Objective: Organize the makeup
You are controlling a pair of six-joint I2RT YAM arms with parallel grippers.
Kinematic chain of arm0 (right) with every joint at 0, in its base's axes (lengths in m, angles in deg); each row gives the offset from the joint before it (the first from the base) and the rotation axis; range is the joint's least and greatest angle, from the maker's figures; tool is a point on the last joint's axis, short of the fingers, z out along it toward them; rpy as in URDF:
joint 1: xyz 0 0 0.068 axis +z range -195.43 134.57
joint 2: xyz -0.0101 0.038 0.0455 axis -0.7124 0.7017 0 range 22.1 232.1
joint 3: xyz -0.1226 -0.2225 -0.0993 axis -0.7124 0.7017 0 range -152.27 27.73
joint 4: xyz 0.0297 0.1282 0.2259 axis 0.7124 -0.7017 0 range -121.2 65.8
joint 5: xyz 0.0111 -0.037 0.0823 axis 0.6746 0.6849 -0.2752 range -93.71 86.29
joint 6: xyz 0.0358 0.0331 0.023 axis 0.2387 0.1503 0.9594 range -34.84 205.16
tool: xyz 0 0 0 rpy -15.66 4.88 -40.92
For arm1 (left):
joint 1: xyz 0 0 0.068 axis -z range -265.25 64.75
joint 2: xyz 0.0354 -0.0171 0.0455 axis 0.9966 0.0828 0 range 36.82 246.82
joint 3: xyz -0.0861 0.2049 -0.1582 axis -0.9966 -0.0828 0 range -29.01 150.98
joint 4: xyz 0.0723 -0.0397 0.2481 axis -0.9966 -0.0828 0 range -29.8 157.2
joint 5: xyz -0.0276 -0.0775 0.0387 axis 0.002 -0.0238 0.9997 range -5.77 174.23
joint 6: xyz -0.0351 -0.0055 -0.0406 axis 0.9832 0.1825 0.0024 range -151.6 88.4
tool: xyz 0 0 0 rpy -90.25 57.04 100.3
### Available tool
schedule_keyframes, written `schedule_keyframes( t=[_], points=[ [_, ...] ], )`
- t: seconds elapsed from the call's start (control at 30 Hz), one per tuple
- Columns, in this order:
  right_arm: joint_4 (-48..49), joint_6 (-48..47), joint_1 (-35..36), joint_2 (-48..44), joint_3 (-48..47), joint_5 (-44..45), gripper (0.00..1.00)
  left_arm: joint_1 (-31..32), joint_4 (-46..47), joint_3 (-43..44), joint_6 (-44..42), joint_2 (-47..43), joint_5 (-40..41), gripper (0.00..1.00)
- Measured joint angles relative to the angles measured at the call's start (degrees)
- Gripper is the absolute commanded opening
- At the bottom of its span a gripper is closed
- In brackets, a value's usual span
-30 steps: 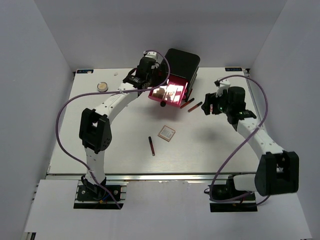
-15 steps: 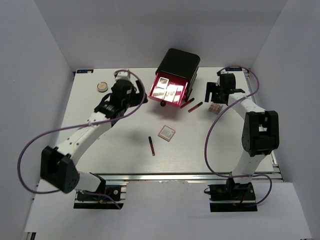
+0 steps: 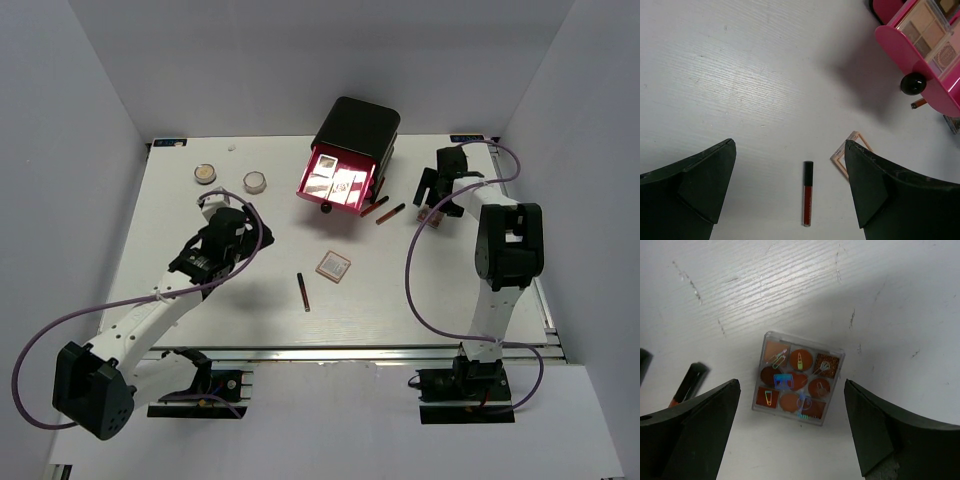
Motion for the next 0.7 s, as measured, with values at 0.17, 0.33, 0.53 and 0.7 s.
schedule_keyframes(
  t=[0.17,0.33,0.53,0.7],
  points=[
    [-0.4,1.2,0.0,2.8,-1.9,1.5,0.89,0.0,-0.9,-0.3,1.8,0.0,0.3,0.98],
    [-0.3,2.2,0.0,3.0,-1.9,1.6,0.89,0.0,-1.1,-1.4,3.2,0.0,0.3,0.98],
    [0.1,2.0,0.0,4.6,-1.9,2.3,0.88,0.0,-1.4,-1.6,4.1,0.9,0.3,0.98],
    [0.2,1.7,0.0,4.6,-1.9,2.6,0.78,0.0,-1.5,-1.6,4.5,1.0,0.3,0.98]
  ],
)
